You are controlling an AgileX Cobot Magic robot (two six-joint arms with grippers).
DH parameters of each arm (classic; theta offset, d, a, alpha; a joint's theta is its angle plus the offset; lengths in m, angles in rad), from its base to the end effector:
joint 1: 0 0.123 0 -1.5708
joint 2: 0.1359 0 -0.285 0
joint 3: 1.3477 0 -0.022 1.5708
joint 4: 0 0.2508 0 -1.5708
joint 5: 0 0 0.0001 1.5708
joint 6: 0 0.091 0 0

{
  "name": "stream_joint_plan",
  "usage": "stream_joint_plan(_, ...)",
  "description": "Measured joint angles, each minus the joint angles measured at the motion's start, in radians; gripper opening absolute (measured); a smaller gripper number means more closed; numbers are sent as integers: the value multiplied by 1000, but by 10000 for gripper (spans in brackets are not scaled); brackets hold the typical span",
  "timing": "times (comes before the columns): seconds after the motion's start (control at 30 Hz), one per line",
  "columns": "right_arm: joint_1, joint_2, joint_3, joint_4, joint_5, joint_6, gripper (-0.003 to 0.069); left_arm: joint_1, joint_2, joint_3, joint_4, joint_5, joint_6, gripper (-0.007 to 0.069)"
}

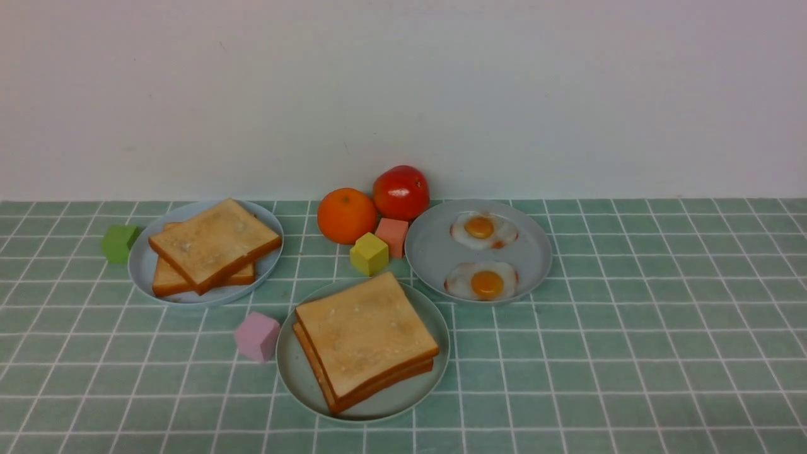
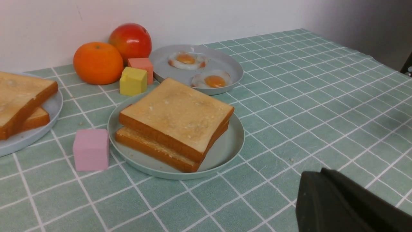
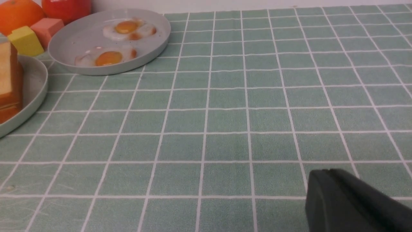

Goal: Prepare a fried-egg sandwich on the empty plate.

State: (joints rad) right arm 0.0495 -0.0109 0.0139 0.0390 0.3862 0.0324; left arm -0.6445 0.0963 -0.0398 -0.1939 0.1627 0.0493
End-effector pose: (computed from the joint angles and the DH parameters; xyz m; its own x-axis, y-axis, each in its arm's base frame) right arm 0.0520 0.0039 0.1744 -0.3005 0.0537 -0.9523 -0.0430 0.9966 0.0697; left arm 0.0485 -0.0400 0.2065 -0.1904 -0.0340 -0.9811 0.6044 0.7835 -0.1444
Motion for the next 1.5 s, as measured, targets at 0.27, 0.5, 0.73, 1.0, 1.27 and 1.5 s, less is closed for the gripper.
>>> stream_joint_plan(0.27,0,0,0,-1,0,0,-2,0,0,0,0,-1,0,15)
stream_joint_plan(0.5,0,0,0,-1,0,0,3,60,-4,0,-9,-180,0,3)
stream_joint_plan(0.73,0,0,0,-1,0,0,8,431,-94,12,55,-178,-87,-13)
stream_joint_plan(1.0,-1,0,0,-1,0,0,8,593,-107,69,175,162,-344,-13)
stream_joint_plan(1.27,-1,0,0,-1,0,0,13,593,-107,72,184,206,-366,-13)
stream_joint_plan(1.5,-1,0,0,-1,0,0,19,593,-107,72,185,206,-366,-13)
